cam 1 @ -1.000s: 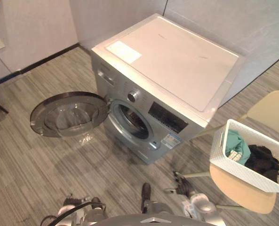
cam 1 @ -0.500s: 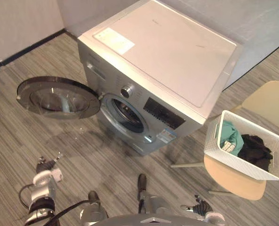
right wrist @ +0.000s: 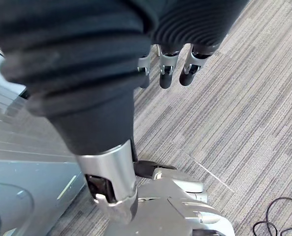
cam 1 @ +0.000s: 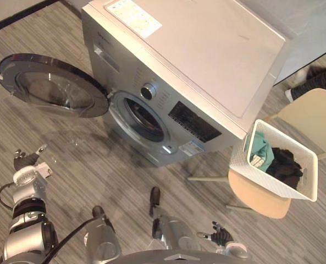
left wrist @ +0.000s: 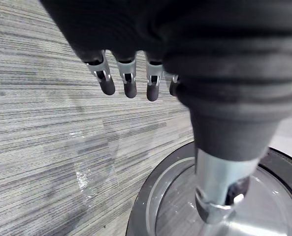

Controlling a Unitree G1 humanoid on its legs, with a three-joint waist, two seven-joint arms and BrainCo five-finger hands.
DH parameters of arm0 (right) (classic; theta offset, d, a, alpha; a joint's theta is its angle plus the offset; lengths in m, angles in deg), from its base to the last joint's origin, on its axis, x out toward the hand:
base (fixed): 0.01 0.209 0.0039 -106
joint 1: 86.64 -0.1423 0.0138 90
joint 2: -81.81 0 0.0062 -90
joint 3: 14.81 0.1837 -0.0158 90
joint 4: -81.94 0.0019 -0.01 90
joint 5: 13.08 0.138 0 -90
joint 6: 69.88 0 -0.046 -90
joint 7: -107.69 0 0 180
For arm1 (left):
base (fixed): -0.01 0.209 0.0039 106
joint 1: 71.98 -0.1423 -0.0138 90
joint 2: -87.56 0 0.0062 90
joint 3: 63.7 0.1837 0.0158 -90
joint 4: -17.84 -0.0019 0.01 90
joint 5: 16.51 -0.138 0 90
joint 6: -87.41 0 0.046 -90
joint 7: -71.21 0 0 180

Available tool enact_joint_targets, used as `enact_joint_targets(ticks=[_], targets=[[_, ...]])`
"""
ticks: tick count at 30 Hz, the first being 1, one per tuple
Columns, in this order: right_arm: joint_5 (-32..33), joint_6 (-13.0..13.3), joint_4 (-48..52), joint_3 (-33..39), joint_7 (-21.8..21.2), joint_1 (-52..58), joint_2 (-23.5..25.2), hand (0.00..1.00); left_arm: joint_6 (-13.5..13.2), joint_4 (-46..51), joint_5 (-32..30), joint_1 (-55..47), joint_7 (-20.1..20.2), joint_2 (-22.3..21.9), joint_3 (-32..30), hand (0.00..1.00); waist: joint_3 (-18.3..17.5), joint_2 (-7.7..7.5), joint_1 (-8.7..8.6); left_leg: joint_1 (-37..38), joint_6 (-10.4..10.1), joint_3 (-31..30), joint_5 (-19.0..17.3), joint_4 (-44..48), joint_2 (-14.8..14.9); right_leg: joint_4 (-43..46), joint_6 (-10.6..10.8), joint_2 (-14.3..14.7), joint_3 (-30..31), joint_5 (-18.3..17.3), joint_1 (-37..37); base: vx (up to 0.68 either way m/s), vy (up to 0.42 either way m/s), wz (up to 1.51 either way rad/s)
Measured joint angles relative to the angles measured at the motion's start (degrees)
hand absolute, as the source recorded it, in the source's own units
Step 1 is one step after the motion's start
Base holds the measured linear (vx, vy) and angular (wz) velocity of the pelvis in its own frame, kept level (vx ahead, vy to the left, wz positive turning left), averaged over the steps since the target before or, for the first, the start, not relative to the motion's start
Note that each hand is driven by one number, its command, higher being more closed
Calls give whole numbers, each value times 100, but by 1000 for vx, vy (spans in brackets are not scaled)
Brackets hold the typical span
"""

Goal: Pick up the laundry basket with both hands and put the clothes into the washing machine.

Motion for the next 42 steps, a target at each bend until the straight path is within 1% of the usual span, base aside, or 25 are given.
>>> enact_joint_targets(ticks=[3, 4, 5, 8, 9, 10, 12, 16, 20, 22, 23, 24, 25, 26, 28, 29, 30, 31, 32, 35, 38, 39, 40, 41, 42], targets=[[-3, -4, -1, 4, -1, 1, 0, 0, -42, 837, -67, -736, -1, -586, 45, 0, 24, 73, 47, 141, -20, -11, -37, -8, 20, -12, -16, 6, -22, -28, 160, -34, -17, 3], [-4, -10, -16, 46, 1, 7, 10, 0, -80, 1285, -66, -1282, 0, -1049, 53, 0, 43, 181, 77, 271, -23, -51, -35, -72, 1, -2, -20, -6, -76, -112, 292, 1, -13, 12], [-5, -11, -20, 60, 1, 11, 11, 0, -98, 1339, -54, -1389, 3, -1138, 53, 0, 34, 197, 82, 292, -23, -65, -36, -82, -4, 7, -22, -8, -94, -141, 314, 23, -17, 28], [-45, -27, -149, 328, 15, 15, 3, 0, -169, 1372, 158, -2367, 133, -1825, 158, 0, -92, 451, 129, 596, -44, -261, 37, -349, -126, 56, 10, -70, -331, -311, 651, 61, -6, 40], [-103, -31, -304, 425, 22, 16, -7, 0, -176, 1065, 314, -2665, 268, -1978, 169, 0, -194, 633, 168, 697, -46, -367, 81, -485, -175, 60, 42, -94, -455, -357, 783, 100, 0, 50], [-116, -31, -388, 495, 32, 8, -9, 0, -183, 844, 394, -2778, 315, -2021, 178, 0, -274, 680, 183, 747, -44, -438, 107, -548, -215, 60, 59, -111, -522, -394, 856, 109, 1, 59], [-133, -38, -762, 690, 41, -119, -112, 0, -175, -294, 381, -3072, 529, -2135, 112, 0, -460, 953, 215, 1010, -46, -664, 240, -867, -330, 70, 107, -161, -764, -538, 1181, 105, -6, 62], [-194, -91, -1199, 738, 126, -486, -133, 0, -69, -1380, 321, -3374, 783, -2340, -78, 0, -581, 1139, 320, 1169, -46, -1010, 446, -1142, -441, 69, 118, -206, -1175, -665, 1502, 34, -11, 57], [-350, -128, -1548, 804, 210, -876, -212, 0, 143, -1842, 36, -3457, 915, -2535, -322, 0, -583, 1175, 375, 1013, 9, -1348, 612, -1047, -519, 252, 112, -283, -1627, -836, 1592, -42, -8, 67], [-335, -134, -1620, 922, 237, -1112, -203, 0, 193, -1854, -220, -3465, 981, -2541, -293, 0, -550, 1225, 348, 719, 85, -1238, 930, -881, -563, 611, -82, -361, -1769, -1126, 1456, -175, -8, 88], [-315, -132, -1652, 970, 247, -1121, -187, 0, 190, -1828, -347, -3454, 1016, -2509, -278, 0, -589, 1117, 315, 822, 106, -1190, 957, -1109, -612, 572, -241, -464, -1859, -1114, 1413, -132, 30, 52], [-269, -102, -1671, 1083, 283, -1253, -137, 0, 244, -1908, -484, -3331, 1024, -2498, -345, 0, -519, 1137, 385, 674, 263, -615, 165, 577, -342, 813, -170, -548, -1992, -1088, 1378, -115, 69, 34], [-209, -80, -1559, 1144, 296, -1223, -124, 0, 286, -1949, -523, -3432, 1032, -2538, -324, 0, -507, 1178, 373, 805, 123, -421, -134, 1648, -192, 996, -161, -568, -1950, -1109, 1420, -77, 107, 9], [-147, -79, -1527, 1165, 303, -1196, -132, 0, 286, -1944, -523, -3440, 1058, -2561, -306, 0, -525, 1238, 358, 937, 77, -442, -174, 1752, -191, 1041, -140, -570, -1947, -1123, 1437, -185, 129, 22], [-97, -90, -1513, 1230, 355, -1178, -102, 0, 228, -1813, -520, -3378, 1140, -2592, -244, 0, -535, 1335, 273, 1036, -68, -662, -237, 1312, -443, 1061, -97, -562, -1878, -1157, 1367, -223, 103, 15], [-98, -105, -1527, 1226, 356, -1166, -28, 0, 160, -1707, -520, -3370, 1138, -2552, -126, 0, -551, 1171, 269, 1259, -99, -971, -294, 719, -730, 1049, -125, -675, -1699, -1096, 1155, -242, 110, -25], [-99, -106, -1565, 1227, 355, -1175, -14, 0, 130, -1691, -519, -3234, 1138, -2543, -38, 0, -553, 1283, 247, 1279, -86, -1392, -590, 422, -779, 1078, -151, -604, -1611, -948, 920, -253, 129, -50], [-99, -109, -1567, 1230, 366, -1185, -16, 0, 131, -1695, -519, -3155, 1133, -2557, 92, 0, -558, 1394, 230, 1288, 50, -1588, -839, 180, -790, 1115, -118, -489, -1515, -893, 740, -312, 151, -67], [-101, -136, -1606, 1225, 374, -1180, 50, 0, 113, -1688, -530, -2990, 1130, -2486, 321, 0, -520, 1360, 206, 1355, 267, -1556, -889, -145, -906, 1127, -127, -497, -1314, -755, 550, -269, 97, -63], [-64, -127, -1575, 1236, 404, -1031, 61, 0, 43, -1494, -673, -2735, 1133, -2187, 883, 0, -416, 1051, 72, 1457, 403, -1210, -614, -549, -1193, 761, -91, -556, -888, -378, 457, -279, 49, -56], [-123, -129, -1575, 1259, 404, -783, 52, 0, -44, -1465, -1176, -2422, 1129, -2037, 1043, 0, -414, 855, 17, 1575, 503, -832, -376, -963, -1402, 226, 49, -532, -461, -231, 446, -162, 59, -63], [-123, -129, -1568, 1351, 403, -739, 60, 0, -42, -1471, -1330, -2282, 1129, -2019, 1028, 0, -407, 807, -40, 1572, 616, -580, -247, -1079, -1426, 0, 256, -511, -411, -392, 422, -133, 91, -77], [-124, -131, -1568, 1421, 407, -739, 67, 0, -39, -1457, -1427, -2226, 1129, -2038, 1020, 0, -443, 907, -43, 1559, 691, -349, -148, -1149, -1347, -27, 401, -460, -450, -638, 371, -143, 114, -114], [-122, -125, -1545, 1589, 414, -783, 90, 0, -41, -1354, -1525, -2188, 1125, -2111, 1019, 0, -405, 1040, 6, 1541, 728, -30, -91, -1198, -1120, 499, 170, -383, -661, -690, 105, -119, 91, -122], [-123, -129, -1531, 1693, 412, -770, 115, 0, -37, -1304, -1556, -2181, 1118, -2109, 959, 0, -374, 1064, -9, 1579, 724, 178, -81, -1197, -963, 1185, -76, -358, -933, -787, 19, -97, 74, -138]])
